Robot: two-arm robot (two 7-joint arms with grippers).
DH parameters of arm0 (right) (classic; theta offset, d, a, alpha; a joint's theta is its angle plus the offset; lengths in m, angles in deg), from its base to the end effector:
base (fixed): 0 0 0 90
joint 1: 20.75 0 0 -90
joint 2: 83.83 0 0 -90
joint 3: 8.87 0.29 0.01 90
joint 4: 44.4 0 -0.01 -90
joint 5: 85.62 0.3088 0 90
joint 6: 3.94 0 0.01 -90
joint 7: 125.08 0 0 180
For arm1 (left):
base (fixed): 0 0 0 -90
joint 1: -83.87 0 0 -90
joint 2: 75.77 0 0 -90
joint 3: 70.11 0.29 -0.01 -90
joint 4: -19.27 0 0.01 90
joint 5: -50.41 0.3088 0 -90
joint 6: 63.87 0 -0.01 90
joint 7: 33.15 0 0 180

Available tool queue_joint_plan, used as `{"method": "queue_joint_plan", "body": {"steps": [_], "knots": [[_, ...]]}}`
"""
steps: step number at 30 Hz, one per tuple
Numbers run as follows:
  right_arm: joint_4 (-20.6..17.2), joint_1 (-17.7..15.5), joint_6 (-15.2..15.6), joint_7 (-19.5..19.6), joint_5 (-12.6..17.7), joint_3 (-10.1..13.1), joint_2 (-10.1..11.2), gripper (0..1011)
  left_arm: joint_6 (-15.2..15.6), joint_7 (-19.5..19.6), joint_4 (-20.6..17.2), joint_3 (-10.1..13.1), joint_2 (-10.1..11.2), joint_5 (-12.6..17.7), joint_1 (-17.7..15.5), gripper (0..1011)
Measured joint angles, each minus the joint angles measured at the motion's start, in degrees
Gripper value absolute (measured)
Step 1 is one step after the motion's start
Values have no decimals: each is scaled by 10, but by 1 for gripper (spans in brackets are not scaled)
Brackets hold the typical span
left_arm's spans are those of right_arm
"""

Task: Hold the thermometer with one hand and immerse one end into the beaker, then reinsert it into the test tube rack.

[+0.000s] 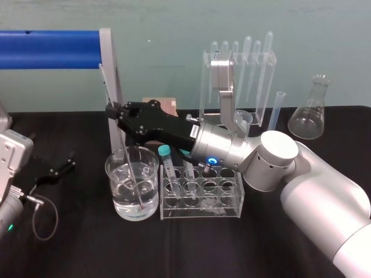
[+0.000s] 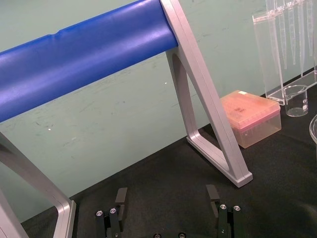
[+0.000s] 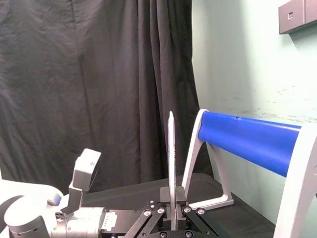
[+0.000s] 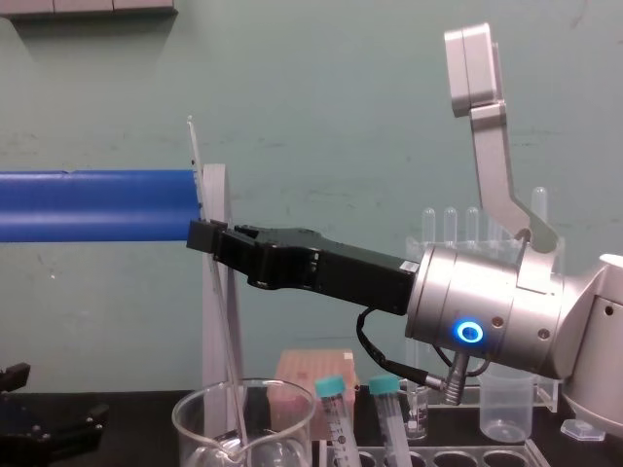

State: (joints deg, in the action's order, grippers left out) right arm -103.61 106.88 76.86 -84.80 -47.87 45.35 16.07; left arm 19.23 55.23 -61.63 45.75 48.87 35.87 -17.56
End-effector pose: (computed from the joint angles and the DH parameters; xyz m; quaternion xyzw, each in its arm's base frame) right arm 0.4740 0.0809 -0.2428 0.1037 -0.0044 -0.1492 0.9833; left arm 0.3581 0.0827 -0.3023 0.1415 -0.1325 0.5799 0.7913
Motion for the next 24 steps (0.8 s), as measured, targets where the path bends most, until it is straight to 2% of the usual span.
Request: {"method": "queue_joint_plan", "body": {"steps": [24], "knots": [[-1,-1,0,3,1,1,2,55,0,0,0,0,0,0,0,1008]]}}
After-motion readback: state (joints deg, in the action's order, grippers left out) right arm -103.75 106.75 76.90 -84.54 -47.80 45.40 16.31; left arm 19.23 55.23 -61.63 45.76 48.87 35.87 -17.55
